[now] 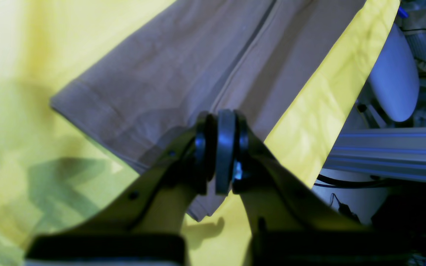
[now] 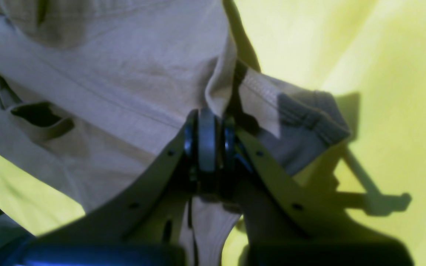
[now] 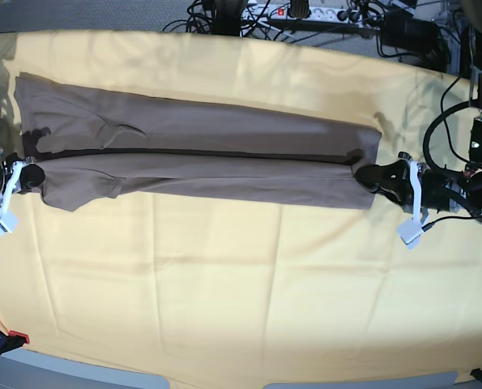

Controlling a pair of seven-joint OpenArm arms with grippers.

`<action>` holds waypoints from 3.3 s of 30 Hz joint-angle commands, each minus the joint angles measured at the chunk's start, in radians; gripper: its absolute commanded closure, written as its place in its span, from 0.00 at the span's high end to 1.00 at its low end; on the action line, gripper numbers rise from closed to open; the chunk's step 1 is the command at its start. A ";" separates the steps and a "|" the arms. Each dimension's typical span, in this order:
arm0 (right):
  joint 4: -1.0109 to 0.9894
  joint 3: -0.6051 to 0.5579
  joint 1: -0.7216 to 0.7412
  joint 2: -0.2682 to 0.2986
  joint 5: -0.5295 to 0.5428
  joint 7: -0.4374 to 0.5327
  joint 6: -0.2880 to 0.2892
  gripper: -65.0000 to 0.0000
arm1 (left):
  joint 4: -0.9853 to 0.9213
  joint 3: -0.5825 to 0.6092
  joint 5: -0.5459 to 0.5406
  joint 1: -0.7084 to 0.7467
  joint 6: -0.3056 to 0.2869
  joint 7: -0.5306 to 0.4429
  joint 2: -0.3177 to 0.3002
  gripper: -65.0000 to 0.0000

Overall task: Fold the T-shirt properly
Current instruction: 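Release the hem and adjust the folded edge with both grippers, then hold the strip's end with the right gripper while lifting the left gripper away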

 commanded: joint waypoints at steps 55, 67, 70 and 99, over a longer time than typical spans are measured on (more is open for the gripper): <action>0.398 0.027 -0.249 0.019 0.181 -0.058 0.005 0.00 | 0.014 -0.011 -0.021 -0.025 0.034 0.001 -0.024 0.60; 0.404 0.027 -0.272 0.044 0.047 -0.130 0.005 0.10 | 0.014 -0.016 -0.021 -0.056 0.030 0.001 -0.048 0.60; 0.404 0.027 -0.272 0.050 0.005 -0.130 0.005 0.35 | 0.014 -0.016 -0.021 -0.079 0.031 -0.009 -0.052 0.60; 0.423 0.281 -0.318 -0.173 -0.183 0.135 0.005 0.00 | 0.014 -0.473 -0.002 -0.042 0.031 -0.008 -0.109 0.60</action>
